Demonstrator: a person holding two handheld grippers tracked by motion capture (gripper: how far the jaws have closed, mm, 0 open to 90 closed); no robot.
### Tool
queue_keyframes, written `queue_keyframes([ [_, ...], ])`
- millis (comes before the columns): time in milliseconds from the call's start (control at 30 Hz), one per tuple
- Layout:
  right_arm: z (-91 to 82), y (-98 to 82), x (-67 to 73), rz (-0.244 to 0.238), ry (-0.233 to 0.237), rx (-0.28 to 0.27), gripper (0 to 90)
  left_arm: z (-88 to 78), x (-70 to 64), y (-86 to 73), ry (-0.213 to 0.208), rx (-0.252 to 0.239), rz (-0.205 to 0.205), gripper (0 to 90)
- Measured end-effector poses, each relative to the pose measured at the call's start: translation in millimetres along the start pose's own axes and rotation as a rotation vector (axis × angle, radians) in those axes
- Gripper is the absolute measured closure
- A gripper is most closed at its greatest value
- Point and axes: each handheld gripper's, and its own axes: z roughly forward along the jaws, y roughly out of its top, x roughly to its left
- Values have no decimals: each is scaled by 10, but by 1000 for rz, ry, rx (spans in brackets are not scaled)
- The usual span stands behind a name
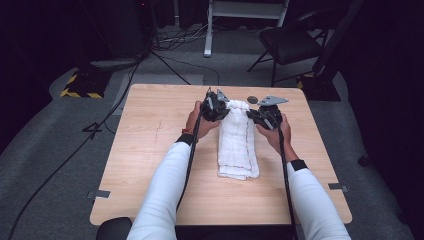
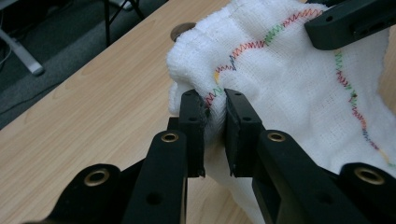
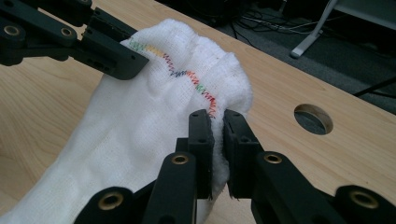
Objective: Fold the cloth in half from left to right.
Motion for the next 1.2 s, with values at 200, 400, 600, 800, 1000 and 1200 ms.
queue_keyframes([
  [200, -154, -78, 30, -45, 16, -20, 830, -97, -113, -64, -19, -43, 44, 784],
  [400, -235, -208, 84, -65, 54, -21, 831, -136, -187, -185, -59, -71, 51, 786],
  [600, -324, -326, 143, -79, 98, -21, 831, -234, -288, -301, -96, -85, 88, 783],
  [800, -410, -442, 226, -104, 147, -17, 830, -336, -401, -444, -130, -73, 126, 769],
  [1000, -475, -514, 335, -135, 185, -13, 830, -419, -461, -578, -157, -69, 143, 763],
  [1200, -529, -606, 400, -148, 217, 2, 829, -492, -557, -713, -183, -49, 170, 756],
])
